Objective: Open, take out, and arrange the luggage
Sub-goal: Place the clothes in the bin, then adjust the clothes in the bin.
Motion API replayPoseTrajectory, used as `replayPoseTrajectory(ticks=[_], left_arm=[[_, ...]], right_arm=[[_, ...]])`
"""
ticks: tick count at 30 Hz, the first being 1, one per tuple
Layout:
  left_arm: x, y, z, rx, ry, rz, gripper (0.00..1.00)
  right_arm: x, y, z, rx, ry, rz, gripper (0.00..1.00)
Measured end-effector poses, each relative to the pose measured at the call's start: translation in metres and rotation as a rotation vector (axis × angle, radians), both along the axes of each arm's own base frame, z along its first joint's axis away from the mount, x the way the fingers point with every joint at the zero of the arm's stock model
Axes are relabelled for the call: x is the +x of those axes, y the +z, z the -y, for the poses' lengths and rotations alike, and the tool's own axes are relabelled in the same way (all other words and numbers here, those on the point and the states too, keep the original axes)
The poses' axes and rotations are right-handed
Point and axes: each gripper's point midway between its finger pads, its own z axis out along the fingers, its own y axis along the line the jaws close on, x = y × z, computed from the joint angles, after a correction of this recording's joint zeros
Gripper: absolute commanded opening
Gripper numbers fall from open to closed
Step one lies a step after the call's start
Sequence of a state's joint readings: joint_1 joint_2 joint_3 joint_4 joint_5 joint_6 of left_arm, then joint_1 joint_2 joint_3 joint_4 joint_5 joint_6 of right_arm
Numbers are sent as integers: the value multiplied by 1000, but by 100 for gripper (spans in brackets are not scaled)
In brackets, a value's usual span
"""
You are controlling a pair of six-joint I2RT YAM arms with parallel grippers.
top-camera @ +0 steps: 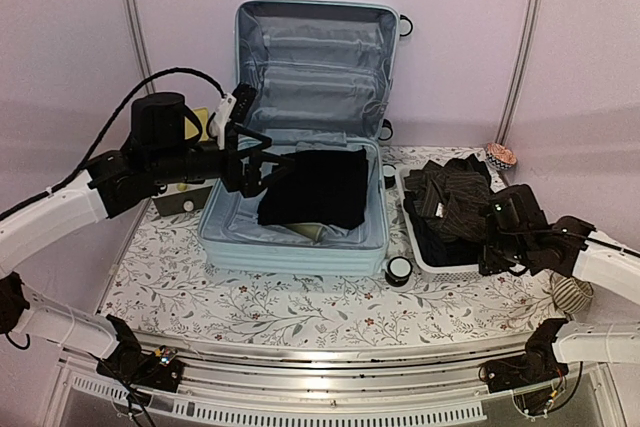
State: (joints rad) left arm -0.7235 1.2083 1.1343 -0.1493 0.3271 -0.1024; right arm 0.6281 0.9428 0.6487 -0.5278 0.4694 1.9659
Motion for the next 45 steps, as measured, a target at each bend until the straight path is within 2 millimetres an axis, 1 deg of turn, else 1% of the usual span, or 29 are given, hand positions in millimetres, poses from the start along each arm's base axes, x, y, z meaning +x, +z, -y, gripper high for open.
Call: replayPoseTrajectory(ticks=[2, 3, 4, 5, 6, 7, 8, 11, 14, 15, 16, 17, 19, 20, 21, 22, 23, 24, 26, 27, 28, 29, 33, 34, 36, 38, 41, 43, 45], left_arm=[[0, 0, 0, 2, 0, -2, 97], [0, 1, 0, 3, -1, -2, 97], [0, 1, 0, 3, -1, -2, 97], [1, 2, 1, 4, 0, 0, 97], [1, 4, 1, 3, 1, 2, 97], [2, 5, 1, 2, 3, 5, 97], [3, 5, 1, 2, 7, 6, 98], [7, 3, 0, 8, 29, 1, 97], [11, -2, -1, 15, 50, -16, 97], [12, -3, -2, 15, 55, -20, 97], [13, -3, -2, 15, 60, -26, 97], [14, -4, -2, 16, 66, -30, 98], [18, -7, -4, 13, 84, -45, 98], [21, -9, -6, 13, 95, -54, 98], [24, -11, -7, 12, 105, -63, 98], [28, -14, -9, 12, 118, -75, 98], [33, -18, -11, 12, 132, -88, 98], [38, -24, -14, 16, 148, -106, 98], [49, -37, -19, 28, 180, -143, 98], [55, -45, -22, 35, 199, -164, 98], [62, -54, -26, 45, 223, -184, 98], [69, -63, -31, 57, 249, -204, 98], [87, -94, -47, 95, 327, -261, 98], [91, -101, -49, 108, 340, -272, 98], [98, -114, -54, 133, 368, -289, 97], [105, -128, -58, 152, 390, -313, 95], [114, -154, -61, 174, 407, -382, 91], [119, -170, -64, 177, 416, -430, 89], [120, -181, -65, 180, 416, -469, 87]], right_arm=[[-8, 5, 5, -25, 25, -6, 79], [-10, 11, 7, -42, 44, 7, 73], [-10, 18, 7, -69, 72, 25, 60], [-6, 31, 6, -112, 114, 61, 45], [-3, 41, 4, -151, 155, 88, 27], [2, 55, 1, -189, 195, 128, 11], [8, 70, -3, -223, 232, 174, 4], [23, 109, -19, -278, 337, 329, 2], [39, 138, -30, -308, 422, 483, 1], [45, 143, -30, -312, 433, 525, 1], [51, 143, -29, -319, 439, 553, 1], [59, 140, -26, -329, 439, 570, 1], [73, 123, -21, -332, 448, 591, 1], [80, 106, -20, -327, 459, 587, 1], [85, 87, -18, -318, 468, 574, 1], [89, 61, -17, -300, 489, 553, 1], [91, 39, -15, -290, 501, 519, 1], [92, 10, -15, -265, 522, 468, 1], [90, -32, -17, -223, 549, 385, 1], [88, -46, -18, -202, 558, 365, 1], [87, -51, -19, -183, 557, 370, 1], [85, -50, -19, -165, 546, 390, 1], [72, -38, -13, -150, 516, 426, 1], [71, -31, -11, -160, 510, 433, 2], [73, -6, -8, -213, 511, 465, 4], [80, 25, -8, -268, 522, 514, 9], [91, 85, -13, -377, 566, 609, 12], [93, 105, -18, -417, 610, 639, 12], [96, 116, -29, -454, 692, 649, 13]])
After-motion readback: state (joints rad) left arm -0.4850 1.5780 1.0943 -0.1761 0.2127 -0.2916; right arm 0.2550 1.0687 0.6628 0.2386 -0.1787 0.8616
